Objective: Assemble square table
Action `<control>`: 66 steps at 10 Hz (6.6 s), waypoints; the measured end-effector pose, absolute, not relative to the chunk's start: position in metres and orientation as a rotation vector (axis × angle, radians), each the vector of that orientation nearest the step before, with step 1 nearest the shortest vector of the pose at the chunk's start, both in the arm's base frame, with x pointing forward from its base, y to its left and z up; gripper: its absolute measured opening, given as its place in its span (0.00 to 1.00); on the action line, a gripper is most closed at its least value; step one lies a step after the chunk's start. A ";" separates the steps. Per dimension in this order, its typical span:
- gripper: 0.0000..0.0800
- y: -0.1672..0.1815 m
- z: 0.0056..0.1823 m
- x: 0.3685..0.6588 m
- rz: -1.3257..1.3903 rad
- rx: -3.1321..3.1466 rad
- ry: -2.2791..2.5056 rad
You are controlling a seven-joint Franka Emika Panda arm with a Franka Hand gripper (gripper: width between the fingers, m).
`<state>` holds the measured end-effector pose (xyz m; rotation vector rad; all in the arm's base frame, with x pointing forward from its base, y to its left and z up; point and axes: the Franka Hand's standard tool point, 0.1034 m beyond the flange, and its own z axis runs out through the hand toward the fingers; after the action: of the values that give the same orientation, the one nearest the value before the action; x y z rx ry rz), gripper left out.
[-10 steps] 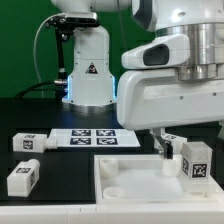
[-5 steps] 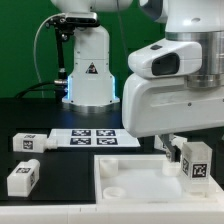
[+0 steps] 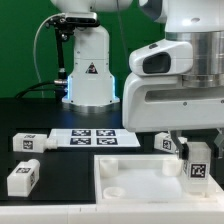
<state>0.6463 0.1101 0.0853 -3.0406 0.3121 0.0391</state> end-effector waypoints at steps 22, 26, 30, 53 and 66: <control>0.81 0.110 0.083 0.639 0.016 -2.933 0.694; 0.63 0.107 0.079 0.639 -0.005 -3.008 0.330; 0.36 0.108 0.079 0.639 0.016 -2.950 0.667; 0.62 0.111 0.077 0.647 -0.053 -3.011 0.415; 0.36 0.100 0.074 0.642 0.094 -2.347 1.811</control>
Offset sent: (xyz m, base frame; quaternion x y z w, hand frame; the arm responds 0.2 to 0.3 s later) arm -0.0153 0.0072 -0.0133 0.0332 -0.0135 0.3293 0.9435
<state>0.6423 0.1004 0.0740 -2.3467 1.8111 0.0935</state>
